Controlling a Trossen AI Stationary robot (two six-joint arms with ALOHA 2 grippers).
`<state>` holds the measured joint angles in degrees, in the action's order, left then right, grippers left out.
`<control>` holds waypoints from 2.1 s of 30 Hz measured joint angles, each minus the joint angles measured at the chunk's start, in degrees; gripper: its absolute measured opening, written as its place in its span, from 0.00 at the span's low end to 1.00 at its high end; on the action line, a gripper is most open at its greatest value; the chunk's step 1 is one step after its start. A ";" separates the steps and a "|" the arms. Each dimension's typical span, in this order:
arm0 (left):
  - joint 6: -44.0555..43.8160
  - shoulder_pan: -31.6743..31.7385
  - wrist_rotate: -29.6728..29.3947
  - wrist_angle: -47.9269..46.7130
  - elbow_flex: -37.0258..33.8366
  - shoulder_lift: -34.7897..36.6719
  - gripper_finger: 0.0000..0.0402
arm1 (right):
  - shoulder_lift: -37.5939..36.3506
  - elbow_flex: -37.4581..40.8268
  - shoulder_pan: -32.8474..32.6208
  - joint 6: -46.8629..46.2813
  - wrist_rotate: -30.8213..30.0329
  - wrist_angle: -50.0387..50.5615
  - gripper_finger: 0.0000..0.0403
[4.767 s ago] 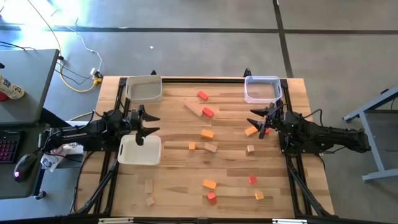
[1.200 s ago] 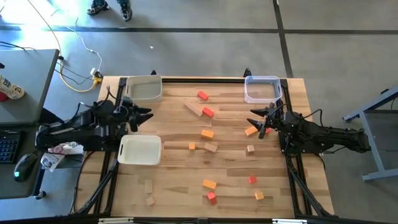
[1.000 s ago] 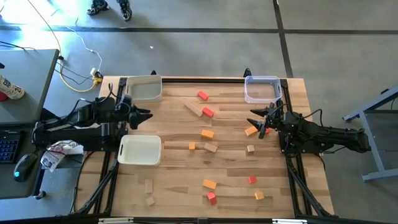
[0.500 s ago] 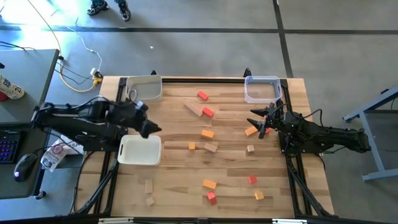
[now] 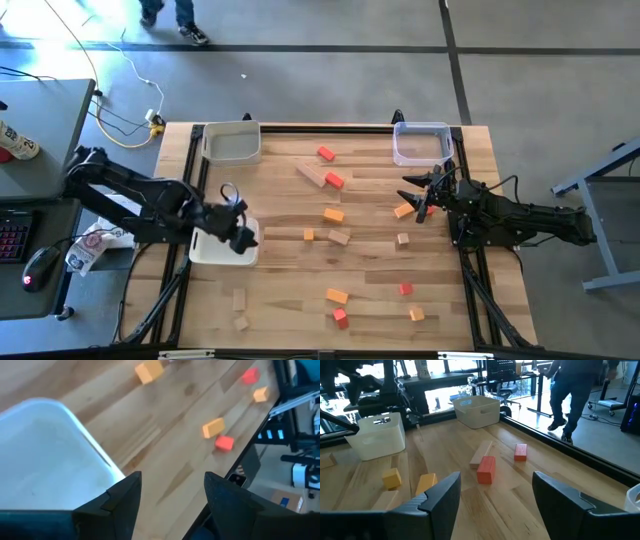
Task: Sort & place blocks by color
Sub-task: Put the brown block into the white bin
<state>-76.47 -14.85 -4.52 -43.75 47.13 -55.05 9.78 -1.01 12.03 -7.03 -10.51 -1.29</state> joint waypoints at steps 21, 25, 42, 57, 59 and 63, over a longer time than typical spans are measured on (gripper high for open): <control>-27.94 -22.37 -6.61 0.13 0.04 -7.53 0.42 | 0.00 -0.01 0.00 0.00 0.01 -0.01 0.58; -31.59 -23.00 -4.30 0.01 0.04 -8.98 0.42 | 0.00 0.00 -0.01 0.00 0.00 0.00 0.58; -38.44 -23.06 1.96 0.00 -0.01 -18.44 0.42 | 0.00 0.00 -0.01 0.01 0.01 0.01 0.58; -45.20 -23.76 2.19 5.31 -0.02 -26.88 0.42 | 0.02 -0.01 -0.02 0.00 -0.01 -0.01 0.58; -46.97 -24.22 2.43 5.01 -0.02 -27.48 0.42 | 0.00 0.00 -0.01 0.00 0.00 0.00 0.58; -48.93 -24.76 3.24 5.05 -0.02 -27.73 0.42 | 0.00 0.01 -0.02 0.00 -0.01 0.00 0.58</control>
<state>-125.40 -39.62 -1.27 -38.69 47.11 -82.78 9.78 -0.99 12.01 -7.03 -10.52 -1.29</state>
